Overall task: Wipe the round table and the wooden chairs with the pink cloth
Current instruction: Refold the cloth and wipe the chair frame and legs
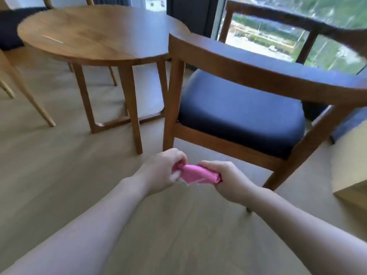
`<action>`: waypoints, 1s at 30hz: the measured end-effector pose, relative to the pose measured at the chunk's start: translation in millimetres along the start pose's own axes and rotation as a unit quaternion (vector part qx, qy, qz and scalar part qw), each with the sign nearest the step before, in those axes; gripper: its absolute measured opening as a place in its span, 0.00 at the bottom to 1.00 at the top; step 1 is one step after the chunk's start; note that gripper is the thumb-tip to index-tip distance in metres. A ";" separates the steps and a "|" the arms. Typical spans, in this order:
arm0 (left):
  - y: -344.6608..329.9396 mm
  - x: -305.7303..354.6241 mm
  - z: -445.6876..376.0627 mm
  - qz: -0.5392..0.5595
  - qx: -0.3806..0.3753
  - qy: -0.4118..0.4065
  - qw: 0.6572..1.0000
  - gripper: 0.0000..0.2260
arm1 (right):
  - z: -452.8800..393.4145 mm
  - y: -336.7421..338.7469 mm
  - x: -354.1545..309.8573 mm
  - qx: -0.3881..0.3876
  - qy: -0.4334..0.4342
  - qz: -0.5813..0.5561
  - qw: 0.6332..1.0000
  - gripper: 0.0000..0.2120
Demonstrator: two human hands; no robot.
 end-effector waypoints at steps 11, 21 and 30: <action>-8.2 -64.9 20.6 -0.067 0.167 0.016 0.984 0.07 | -70.4 51.8 -73.5 0.164 0.303 0.349 0.872 0.25; 6.2 -105.6 8.9 -0.025 0.221 0.010 0.975 0.08 | -168.7 54.7 -81.7 0.080 0.199 0.775 0.595 0.29; 3.8 -108.0 9.1 -0.081 0.244 -0.035 0.966 0.14 | -183.2 55.8 -107.0 0.121 0.259 0.765 0.577 0.16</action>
Point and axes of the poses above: each hand's wrist, its own z-axis away from the middle knuckle, its own y-axis out of the back of the hand, x = y × z, the point moved 1 cm from there along -z, towards the middle knuckle, and after that the axes turned 1 degree about -y, right-handed, at the moved point
